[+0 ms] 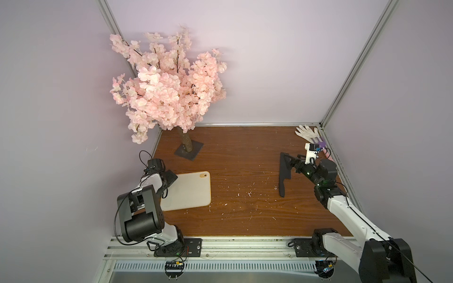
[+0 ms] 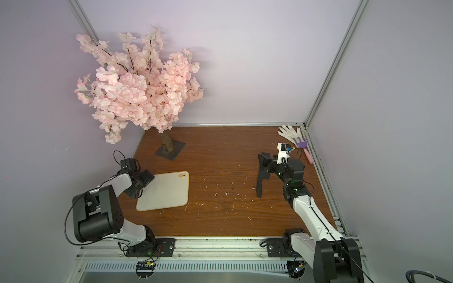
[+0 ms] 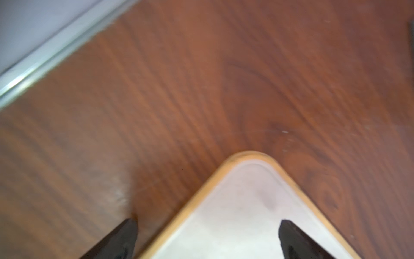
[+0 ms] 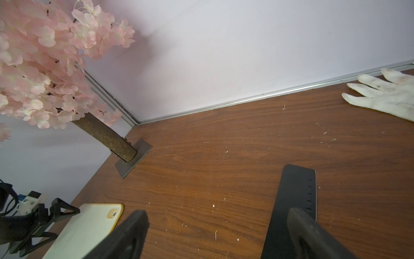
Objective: Align the knife with the edge of the cutting board
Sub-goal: Move the work surface to the center of the board.
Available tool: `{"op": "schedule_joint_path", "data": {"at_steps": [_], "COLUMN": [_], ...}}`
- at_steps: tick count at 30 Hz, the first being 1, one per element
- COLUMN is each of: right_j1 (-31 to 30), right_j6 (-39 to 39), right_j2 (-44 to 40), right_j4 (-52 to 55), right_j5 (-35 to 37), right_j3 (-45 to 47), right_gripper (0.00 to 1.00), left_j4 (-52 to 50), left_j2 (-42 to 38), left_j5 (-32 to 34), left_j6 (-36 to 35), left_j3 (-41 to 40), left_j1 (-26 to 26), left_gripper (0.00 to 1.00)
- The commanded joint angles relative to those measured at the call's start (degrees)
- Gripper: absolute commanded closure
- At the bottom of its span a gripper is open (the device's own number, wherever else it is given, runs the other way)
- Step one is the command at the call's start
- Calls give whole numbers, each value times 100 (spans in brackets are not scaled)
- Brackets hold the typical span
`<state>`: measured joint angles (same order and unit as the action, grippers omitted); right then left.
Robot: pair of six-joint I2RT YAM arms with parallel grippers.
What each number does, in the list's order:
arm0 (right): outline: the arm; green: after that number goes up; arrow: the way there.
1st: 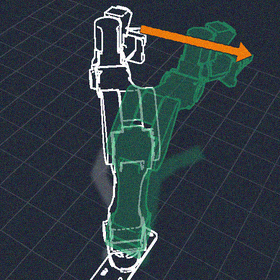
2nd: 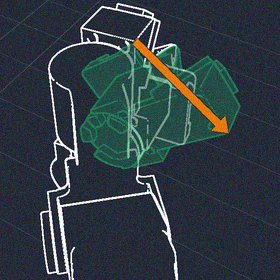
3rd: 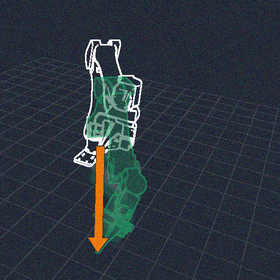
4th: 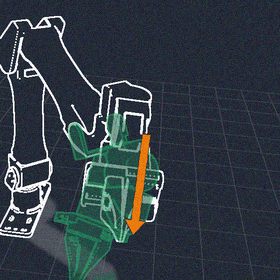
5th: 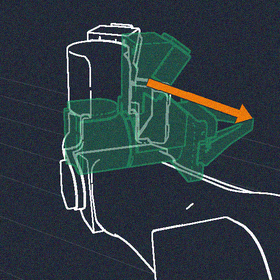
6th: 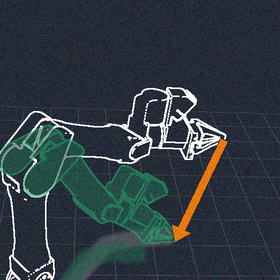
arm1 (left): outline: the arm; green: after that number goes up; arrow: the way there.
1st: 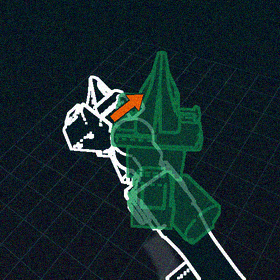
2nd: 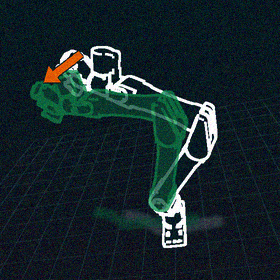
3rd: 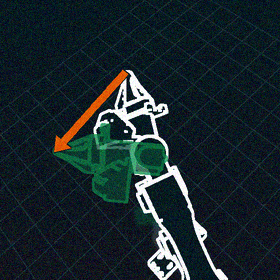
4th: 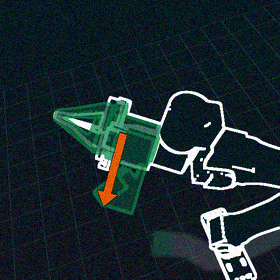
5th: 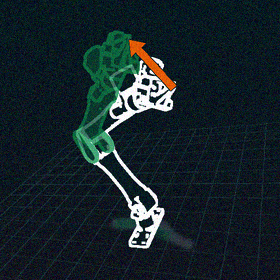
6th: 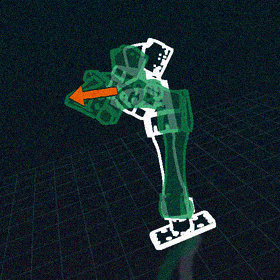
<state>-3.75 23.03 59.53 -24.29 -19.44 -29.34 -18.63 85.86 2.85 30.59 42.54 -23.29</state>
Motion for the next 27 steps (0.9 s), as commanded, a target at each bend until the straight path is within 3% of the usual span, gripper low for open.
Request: {"op": "schedule_joint_path", "data": {"at_steps": [1,7,11,21,27], "right_j1": [-29,-29,-35,-34,-30], "right_j6": [-35,-52,-78,-114,-106], "right_j2": [-65,-42,-70,-106,-28], "right_j4": [-162,-137,-119,-49,-32], "right_j5": [-25,6,61,90,-78], "right_j3": [-108,-116,-108,-129,-183], "right_gripper": [0,0,0,0,0], "left_j4": [-548,-541,-467,-488,-465], "left_j2": [63,425,654,319,91], "left_j5": [227,311,-152,-509,-566], "left_j6": [-143,-202,-127,286,595], "left_j3": [199,178,69,-325,-502], "left_j1": [-123,-132,-86,527,642], "left_gripper": [0,0,0,0,0]}}
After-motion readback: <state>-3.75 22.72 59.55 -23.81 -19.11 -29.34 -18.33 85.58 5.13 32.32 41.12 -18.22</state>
